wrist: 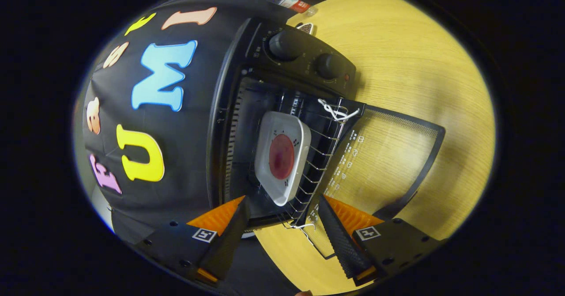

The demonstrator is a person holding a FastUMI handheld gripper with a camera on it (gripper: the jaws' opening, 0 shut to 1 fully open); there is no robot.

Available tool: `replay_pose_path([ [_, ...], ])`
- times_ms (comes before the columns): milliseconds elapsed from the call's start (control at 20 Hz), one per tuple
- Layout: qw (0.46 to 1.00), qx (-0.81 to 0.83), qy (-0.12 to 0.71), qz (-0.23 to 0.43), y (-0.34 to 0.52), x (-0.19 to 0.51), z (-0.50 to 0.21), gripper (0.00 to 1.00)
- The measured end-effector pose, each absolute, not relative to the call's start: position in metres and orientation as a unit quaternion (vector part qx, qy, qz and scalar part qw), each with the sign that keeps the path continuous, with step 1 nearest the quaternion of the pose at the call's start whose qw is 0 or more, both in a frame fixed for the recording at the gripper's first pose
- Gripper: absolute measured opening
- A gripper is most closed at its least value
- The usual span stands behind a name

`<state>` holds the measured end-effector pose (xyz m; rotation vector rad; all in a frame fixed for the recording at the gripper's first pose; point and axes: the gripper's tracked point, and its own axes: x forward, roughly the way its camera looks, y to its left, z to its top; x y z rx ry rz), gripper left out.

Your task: Open the toaster oven, put the food inside, and close the toaster oven door.

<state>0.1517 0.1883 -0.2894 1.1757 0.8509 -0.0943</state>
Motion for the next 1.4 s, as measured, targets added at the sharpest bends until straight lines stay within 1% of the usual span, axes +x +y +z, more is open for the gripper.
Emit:
replay_pose_path([
  [100, 0.785, 0.488, 0.381, -0.022, 0.182, 0.141, -0.280, 0.98],
  [200, 0.806, 0.450, 0.385, 0.003, 0.184, 0.128, -0.275, 0.98],
  [700, 0.863, 0.274, 0.419, 0.062, 0.184, 0.066, -0.291, 0.98],
  [1000, 0.875, 0.163, 0.447, 0.088, 0.179, 0.045, -0.309, 0.98],
  [1400, 0.847, 0.076, 0.517, 0.094, 0.171, 0.026, -0.353, 0.98],
])
